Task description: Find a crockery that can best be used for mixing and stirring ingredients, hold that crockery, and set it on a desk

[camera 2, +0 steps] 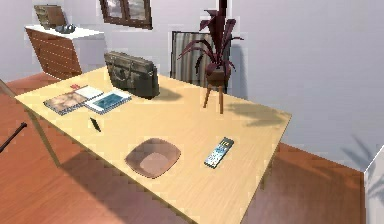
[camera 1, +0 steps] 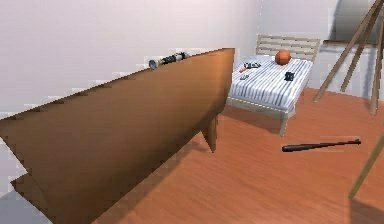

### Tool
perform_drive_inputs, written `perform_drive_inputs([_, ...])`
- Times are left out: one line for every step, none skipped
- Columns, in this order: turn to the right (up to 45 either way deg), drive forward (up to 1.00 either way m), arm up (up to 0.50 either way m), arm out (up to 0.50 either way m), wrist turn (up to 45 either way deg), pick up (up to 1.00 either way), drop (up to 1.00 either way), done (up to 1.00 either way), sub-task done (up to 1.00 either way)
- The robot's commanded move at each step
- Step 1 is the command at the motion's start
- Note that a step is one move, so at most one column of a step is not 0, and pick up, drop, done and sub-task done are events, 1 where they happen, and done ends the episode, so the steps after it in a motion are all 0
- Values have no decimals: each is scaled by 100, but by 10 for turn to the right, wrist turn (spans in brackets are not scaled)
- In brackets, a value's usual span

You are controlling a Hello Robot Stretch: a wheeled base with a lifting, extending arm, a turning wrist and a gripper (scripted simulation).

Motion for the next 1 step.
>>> perform_drive_inputs([0,0,38,0,0,0,0,0,0])
